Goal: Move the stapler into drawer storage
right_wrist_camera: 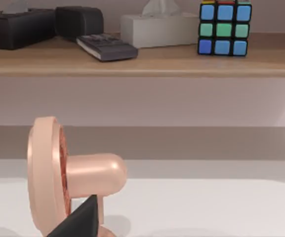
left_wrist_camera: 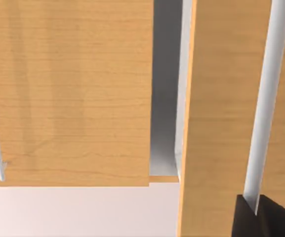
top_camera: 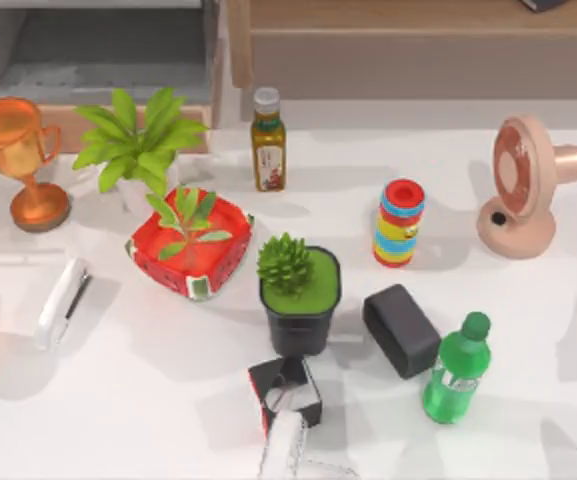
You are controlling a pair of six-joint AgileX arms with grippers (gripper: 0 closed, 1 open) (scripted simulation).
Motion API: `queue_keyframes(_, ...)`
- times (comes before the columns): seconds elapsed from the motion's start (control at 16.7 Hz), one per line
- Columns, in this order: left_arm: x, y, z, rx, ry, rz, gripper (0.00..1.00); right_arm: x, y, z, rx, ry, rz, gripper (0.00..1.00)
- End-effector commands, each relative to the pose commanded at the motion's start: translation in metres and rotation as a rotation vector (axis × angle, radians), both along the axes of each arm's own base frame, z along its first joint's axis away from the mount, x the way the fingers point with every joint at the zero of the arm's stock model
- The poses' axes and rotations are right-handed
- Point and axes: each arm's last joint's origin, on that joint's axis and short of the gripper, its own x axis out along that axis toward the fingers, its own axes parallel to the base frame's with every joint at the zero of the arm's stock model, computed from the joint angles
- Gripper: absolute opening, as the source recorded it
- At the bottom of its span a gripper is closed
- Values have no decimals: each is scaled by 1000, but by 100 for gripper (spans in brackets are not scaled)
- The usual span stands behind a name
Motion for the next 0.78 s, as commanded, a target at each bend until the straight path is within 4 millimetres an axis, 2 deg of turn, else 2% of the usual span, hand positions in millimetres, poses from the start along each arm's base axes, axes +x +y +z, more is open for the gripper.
queue_keyframes(0.66,0,0,0,0,0,0,98,0,0,0,0,0,0,100)
queue_keyframes(0.78,0,0,0,0,0,0,100,0,0,0,0,0,0,100)
